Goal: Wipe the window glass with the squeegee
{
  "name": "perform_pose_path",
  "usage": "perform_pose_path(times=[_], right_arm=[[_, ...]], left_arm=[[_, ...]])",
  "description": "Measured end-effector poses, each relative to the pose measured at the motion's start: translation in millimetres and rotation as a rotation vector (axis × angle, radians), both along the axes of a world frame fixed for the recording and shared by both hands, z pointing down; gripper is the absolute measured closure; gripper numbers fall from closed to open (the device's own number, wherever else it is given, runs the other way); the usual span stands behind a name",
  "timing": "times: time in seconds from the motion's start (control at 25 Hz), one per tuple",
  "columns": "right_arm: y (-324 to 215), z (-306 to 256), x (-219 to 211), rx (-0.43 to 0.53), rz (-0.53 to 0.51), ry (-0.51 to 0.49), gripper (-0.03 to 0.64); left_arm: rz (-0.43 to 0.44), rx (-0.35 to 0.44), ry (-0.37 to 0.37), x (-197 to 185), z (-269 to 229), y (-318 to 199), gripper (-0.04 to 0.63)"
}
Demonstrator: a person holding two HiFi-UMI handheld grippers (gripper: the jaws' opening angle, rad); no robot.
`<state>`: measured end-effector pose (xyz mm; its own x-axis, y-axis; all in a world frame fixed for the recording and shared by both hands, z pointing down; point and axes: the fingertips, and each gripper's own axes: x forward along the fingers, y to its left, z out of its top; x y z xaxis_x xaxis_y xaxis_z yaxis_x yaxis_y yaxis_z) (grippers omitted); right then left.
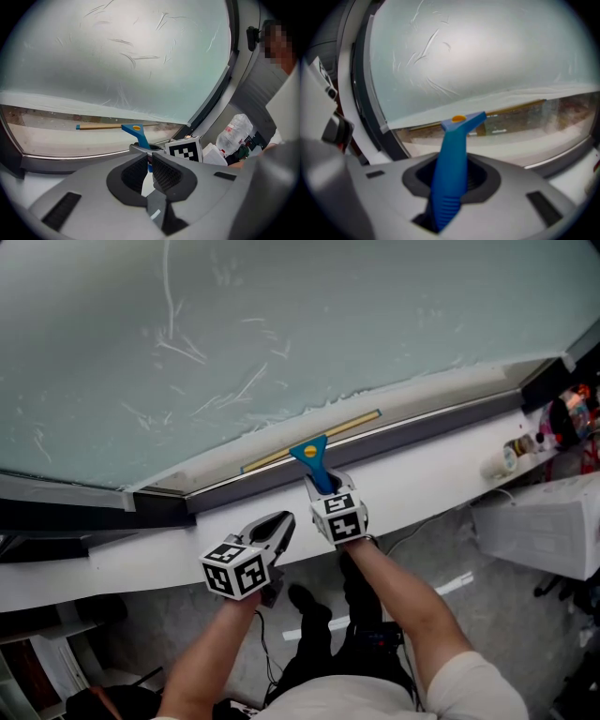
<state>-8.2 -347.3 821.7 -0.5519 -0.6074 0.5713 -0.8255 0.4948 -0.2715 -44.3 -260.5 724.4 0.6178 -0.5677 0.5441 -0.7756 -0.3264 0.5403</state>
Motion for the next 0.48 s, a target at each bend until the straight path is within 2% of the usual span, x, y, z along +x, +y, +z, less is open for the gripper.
perform_pose_path(times=[0.48], right_arm=[[27.5,-16.8,41.9,-0.134,-0.063,-0.062,0.5]], left_arm=[[-0.041,0.016,0.018,30.9,-10.3,3.4,0.543]])
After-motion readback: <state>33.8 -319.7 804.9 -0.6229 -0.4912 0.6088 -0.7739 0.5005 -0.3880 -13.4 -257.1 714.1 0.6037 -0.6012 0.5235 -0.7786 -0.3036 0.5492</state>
